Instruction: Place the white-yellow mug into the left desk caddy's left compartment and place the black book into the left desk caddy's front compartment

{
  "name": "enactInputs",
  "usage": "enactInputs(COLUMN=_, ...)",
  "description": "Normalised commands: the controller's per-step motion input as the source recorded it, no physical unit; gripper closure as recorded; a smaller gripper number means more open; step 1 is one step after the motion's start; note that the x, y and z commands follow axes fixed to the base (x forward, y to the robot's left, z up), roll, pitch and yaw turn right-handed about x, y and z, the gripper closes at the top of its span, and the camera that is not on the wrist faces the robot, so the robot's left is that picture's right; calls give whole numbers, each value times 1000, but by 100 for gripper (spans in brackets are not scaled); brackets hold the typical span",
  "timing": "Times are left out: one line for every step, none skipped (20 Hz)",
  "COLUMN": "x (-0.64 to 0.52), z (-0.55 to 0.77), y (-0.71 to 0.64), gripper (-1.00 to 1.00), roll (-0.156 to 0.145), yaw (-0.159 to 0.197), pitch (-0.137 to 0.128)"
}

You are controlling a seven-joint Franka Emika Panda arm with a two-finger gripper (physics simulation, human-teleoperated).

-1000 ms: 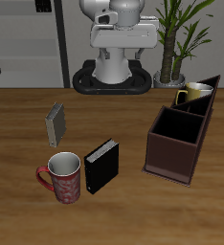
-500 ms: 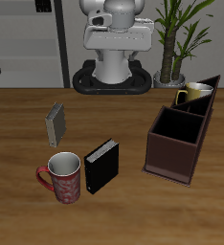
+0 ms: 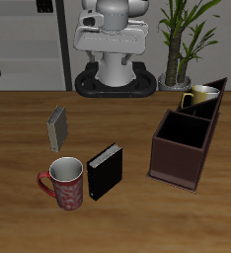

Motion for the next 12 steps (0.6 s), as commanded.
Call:
enactInputs(x=339, z=-138, y=-560, gripper=-100, roll=34, yaw=157, pitch=34)
enactInputs(x=94, z=-94, y=-443, gripper=-100, roll=-40, yaw=-58, pitch=51)
enactInputs(x=0, z=0, y=0, gripper=-100, roll=0, yaw=0, pitch=0)
enactInputs(x=269, z=-180, y=-472, gripper=-100, roll=40, yaw=95, pitch=91)
enactInputs(x=111, z=-51, y=-330, gripper=-100, roll=16, yaw=-36, pitch=88)
enactInputs(x=114, z=12, y=-148, gripper=-100, roll=33, yaw=7, pitch=19)
enactInputs(x=140, z=23, y=-61, gripper=-100, roll=117, yaw=219, pitch=6)
enactInputs(x=33, z=76, y=-414, gripper=-100, roll=-90, yaw=-108, pitch=-25)
enactInputs(x=0, z=-4, y=17, gripper=-100, roll=0, yaw=0, pitch=0)
enactInputs(x=175, z=-23, y=-276, gripper=-100, roll=229, yaw=-119, pitch=184)
enactInputs(x=-3, z=103, y=-154, gripper=-100, roll=-21, yaw=30, pitch=-81)
enactInputs(x=199, z=-119, y=-15, gripper=-100, roll=208, yaw=83, pitch=106)
